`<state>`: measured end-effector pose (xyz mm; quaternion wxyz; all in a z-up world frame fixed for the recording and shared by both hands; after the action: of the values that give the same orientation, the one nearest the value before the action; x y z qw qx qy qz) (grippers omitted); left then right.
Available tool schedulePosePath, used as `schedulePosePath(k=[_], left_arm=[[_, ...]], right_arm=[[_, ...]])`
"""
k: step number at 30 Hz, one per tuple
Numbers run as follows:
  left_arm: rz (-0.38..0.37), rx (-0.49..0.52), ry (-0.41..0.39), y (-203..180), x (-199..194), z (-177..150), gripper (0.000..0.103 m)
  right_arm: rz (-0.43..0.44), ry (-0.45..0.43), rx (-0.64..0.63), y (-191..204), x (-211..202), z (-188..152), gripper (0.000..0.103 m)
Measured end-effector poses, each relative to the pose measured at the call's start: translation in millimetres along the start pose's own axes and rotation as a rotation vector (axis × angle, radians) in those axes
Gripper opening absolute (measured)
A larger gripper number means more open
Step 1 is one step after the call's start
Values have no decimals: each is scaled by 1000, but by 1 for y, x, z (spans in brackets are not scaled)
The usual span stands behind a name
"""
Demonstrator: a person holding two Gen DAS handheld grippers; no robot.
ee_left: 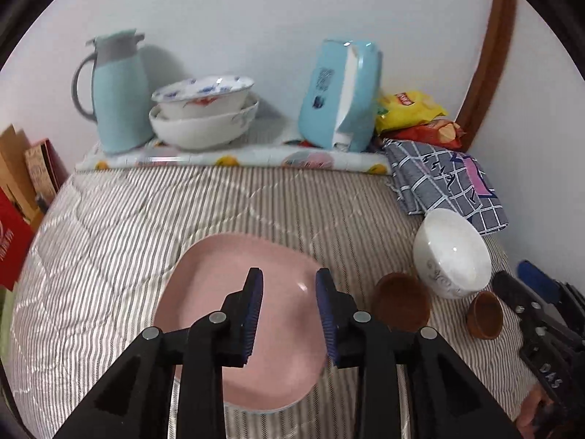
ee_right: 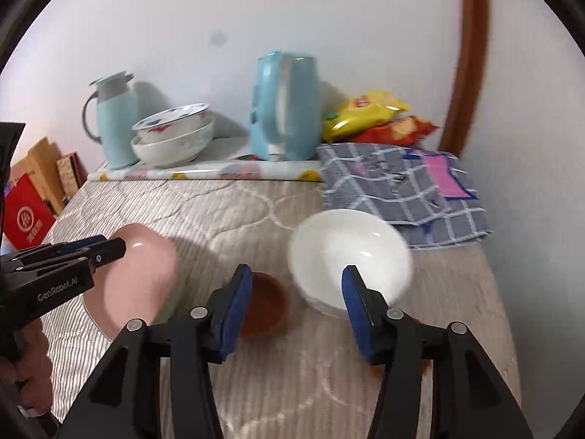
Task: Organize plates and bowls
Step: 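Lower the plates onto the green plate and open the left gripper, then grasp the rim of the dark brown small bowl with the left gripper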
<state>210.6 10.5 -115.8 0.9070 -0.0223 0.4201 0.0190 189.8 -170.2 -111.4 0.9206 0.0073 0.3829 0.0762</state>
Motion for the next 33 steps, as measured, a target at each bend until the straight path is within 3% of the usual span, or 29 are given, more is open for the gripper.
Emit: schedulePosePath(k=[4, 10, 16, 24, 33], left_arm=[[31, 29, -18, -22, 1, -1, 34], [12, 46, -28, -54, 2, -8, 34], [3, 80, 39, -77, 13, -18, 34], [-4, 76, 108, -87, 26, -28, 34], [3, 70, 119, -91, 42, -29, 34]], right_arm=[[-25, -4, 43, -32, -15, -7, 53], [-72, 16, 76, -70, -36, -25, 54], [-110, 33, 95, -96, -42, -40, 56], [-105, 53, 112, -110, -33, -57, 56], [-102, 97, 119, -117, -6, -66, 56]])
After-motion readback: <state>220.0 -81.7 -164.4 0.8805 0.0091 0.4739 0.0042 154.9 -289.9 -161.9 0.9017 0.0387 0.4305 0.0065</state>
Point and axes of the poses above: each gripper's, at about its wrist camera, not at the fingertips, and x roughly the way its jaws point, y to its left, z to its top, the point moved 6 cm from there along x, roughly the way its jaws point, and after that the axes turned 4 degrees about z, right-handed, at the moved point
